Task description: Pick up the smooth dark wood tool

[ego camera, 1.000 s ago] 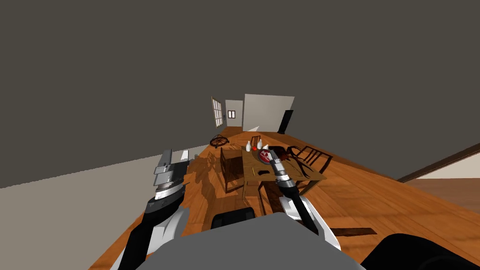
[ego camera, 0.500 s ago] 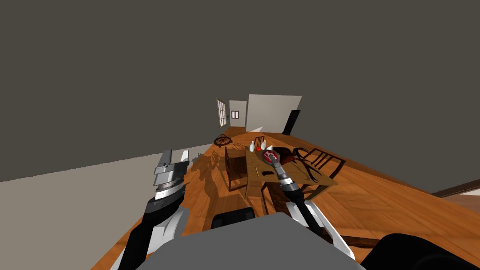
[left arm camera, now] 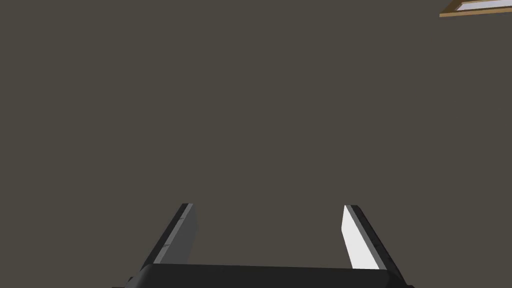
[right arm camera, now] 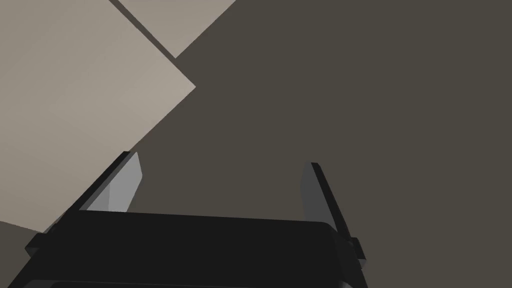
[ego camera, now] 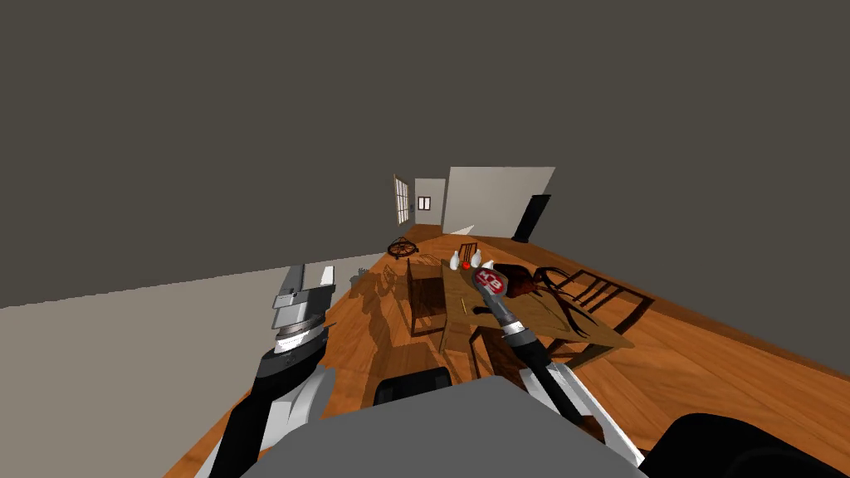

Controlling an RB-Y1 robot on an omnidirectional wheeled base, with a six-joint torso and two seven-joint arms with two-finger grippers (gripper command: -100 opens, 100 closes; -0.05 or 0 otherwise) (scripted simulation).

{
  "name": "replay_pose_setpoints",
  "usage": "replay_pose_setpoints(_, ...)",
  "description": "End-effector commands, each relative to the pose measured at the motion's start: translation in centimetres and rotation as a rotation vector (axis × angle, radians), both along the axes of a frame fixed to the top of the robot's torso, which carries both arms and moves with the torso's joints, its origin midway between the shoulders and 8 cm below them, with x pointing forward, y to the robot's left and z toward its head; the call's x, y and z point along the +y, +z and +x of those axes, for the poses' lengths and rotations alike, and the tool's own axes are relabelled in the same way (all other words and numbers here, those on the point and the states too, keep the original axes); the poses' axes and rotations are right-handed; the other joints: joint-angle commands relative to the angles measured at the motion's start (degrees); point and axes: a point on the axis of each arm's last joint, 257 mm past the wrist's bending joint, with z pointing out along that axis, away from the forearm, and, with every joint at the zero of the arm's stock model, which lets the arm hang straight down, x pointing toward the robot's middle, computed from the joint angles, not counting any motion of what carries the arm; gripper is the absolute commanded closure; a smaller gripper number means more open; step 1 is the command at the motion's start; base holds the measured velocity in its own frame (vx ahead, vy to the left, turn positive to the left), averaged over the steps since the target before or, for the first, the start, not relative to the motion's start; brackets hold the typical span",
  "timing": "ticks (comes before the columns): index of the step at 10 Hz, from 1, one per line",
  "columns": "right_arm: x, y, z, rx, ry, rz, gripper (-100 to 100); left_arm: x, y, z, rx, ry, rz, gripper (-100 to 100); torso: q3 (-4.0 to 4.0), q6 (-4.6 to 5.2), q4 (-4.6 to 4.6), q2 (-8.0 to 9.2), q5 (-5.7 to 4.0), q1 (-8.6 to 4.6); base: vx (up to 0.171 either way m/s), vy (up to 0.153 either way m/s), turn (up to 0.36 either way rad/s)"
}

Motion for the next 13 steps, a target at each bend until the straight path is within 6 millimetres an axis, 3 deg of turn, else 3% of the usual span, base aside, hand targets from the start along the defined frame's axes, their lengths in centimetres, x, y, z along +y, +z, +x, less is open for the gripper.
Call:
replay_pose_setpoints(1, -0.7, -1.2, -0.5, 0.034, -0.012, -0.062, -100, 0.0, 0.0, 0.0, 0.0, 0.0, 0.0, 0, 0.0, 0.0, 0.0, 0.0, 0.0, 0.0, -0.009, 0.042, 0.124)
replay_pose_setpoints(2, -2.3, -3.2, -1.2, 0.086, -0.039, -0.127, -100, 0.0, 0.0, 0.0, 0.0, 0.0, 0.0, 0, 0.0, 0.03, 0.0, 0.0, 0.0, -0.02, -0.013, 0.057, 0.187)
replay_pose_setpoints(3, -2.1, -3.5, -1.2, 0.095, -0.035, -0.153, -100, 0.0, 0.0, 0.0, 0.0, 0.0, 0.0, 0, 0.01, 0.01, 0.0, 0.02, 0.01, 0.02, -0.009, 0.048, 0.127)
replay_pose_setpoints(4, -3.8, -5.5, -2.0, 0.148, -0.06, -0.215, -100, 0.0, 0.0, 0.0, 0.0, 0.0, 0.0, 0, 0.01, 0.02, 0.0, 0.01, 0.01, 0.01, -0.002, 0.053, 0.255)
replay_pose_setpoints(5, -3.6, -5.8, -2.0, 0.158, -0.055, -0.245, -100, 0.0, 0.0, 0.0, 0.0, 0.0, 0.0, 0, -0.01, 0.0, 0.0, -0.02, 0.01, 0.02, 0.003, 0.032, 0.115)
replay_pose_setpoints(6, -5.3, -7.9, -3.0, 0.215, -0.076, -0.307, -100, 0.0, 0.0, 0.0, 0.0, 0.0, 0.0, 0, -0.02, 0.04, -0.01, -0.03, 0.0, -0.05, 0.012, 0.041, 0.224)
replay_pose_setpoints(7, -5.1, -8.2, -3.0, 0.224, -0.071, -0.332, -100, 0.0, 0.0, 0.0, 0.0, 0.0, 0.0, 0, -0.03, 0.0, -0.01, -0.06, -0.01, -0.05, 0.008, 0.028, 0.113)
replay_pose_setpoints(8, -6.8, -10.2, -4.3, 0.281, -0.089, -0.387, -100, 0.0, 0.0, 0.0, 0.0, 0.0, 0.0, 0, -0.03, 0.04, -0.01, -0.05, -0.01, -0.07, 0.011, 0.041, 0.222)
replay_pose_setpoints(10, -6.6, -10.7, -4.3, 0.295, -0.081, -0.423, -100, 0.0, 0.0, 0.0, 0.0, 0.0, 0.0, 0, -0.03, 0.04, -0.01, -0.06, -0.01, -0.07, 0.008, 0.017, 0.054)
replay_pose_setpoints(11, -8.3, -12.8, -5.8, 0.357, -0.092, -0.484, -100, 0.0, 0.0, 0.0, 0.0, 0.0, 0.0, 0, -0.02, 0.05, -0.01, -0.04, -0.02, -0.12, 0.014, 0.023, 0.247)
replay_pose_setpoints(12, -8.2, -13.1, -5.8, 0.367, -0.085, -0.509, -100, 0.0, 0.0, 0.0, 0.0, 0.0, 0.0, 0, -0.03, 0.0, -0.01, -0.07, -0.02, -0.11, 0.018, 0.015, 0.125)
replay_pose_setpoints(13, -9.8, -15.1, -7.4, 0.427, -0.093, -0.561, -100, 0.0, 0.0, 0.0, 0.0, 0.0, 0.0, 0, -0.04, 0.05, -0.01, -0.08, -0.02, -0.13, 0.02, 0.023, 0.246)
